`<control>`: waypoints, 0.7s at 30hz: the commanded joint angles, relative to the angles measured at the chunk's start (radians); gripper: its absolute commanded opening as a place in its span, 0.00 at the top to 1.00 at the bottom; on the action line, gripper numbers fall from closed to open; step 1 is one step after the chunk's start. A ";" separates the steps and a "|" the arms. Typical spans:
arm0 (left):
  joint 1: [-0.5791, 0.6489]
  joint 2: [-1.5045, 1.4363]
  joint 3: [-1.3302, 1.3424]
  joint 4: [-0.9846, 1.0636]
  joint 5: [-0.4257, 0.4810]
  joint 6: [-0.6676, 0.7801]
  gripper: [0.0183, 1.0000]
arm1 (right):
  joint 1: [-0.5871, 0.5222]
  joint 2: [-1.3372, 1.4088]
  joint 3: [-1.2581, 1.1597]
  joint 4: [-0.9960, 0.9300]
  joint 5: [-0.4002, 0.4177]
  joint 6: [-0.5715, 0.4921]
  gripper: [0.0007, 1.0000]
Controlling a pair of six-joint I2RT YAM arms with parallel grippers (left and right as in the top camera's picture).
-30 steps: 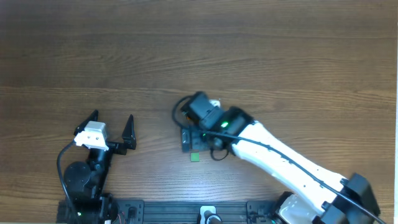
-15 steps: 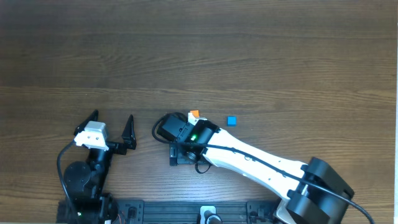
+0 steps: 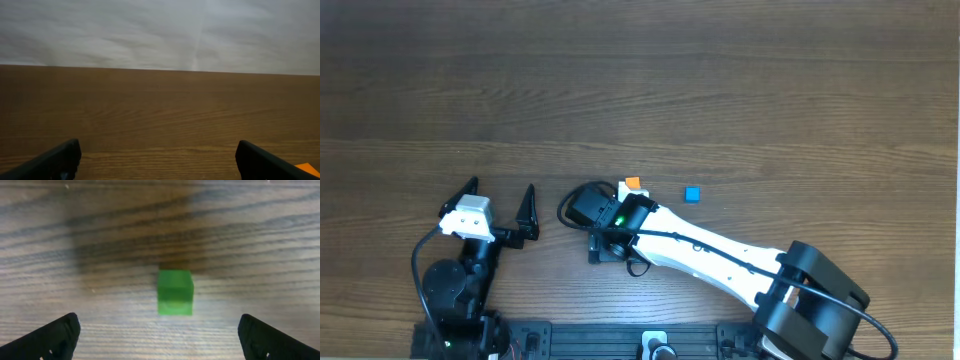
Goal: Stack Cubes
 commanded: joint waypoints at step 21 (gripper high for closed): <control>0.005 -0.009 -0.007 0.003 0.010 0.018 0.00 | 0.005 0.021 -0.153 0.156 0.047 0.022 0.10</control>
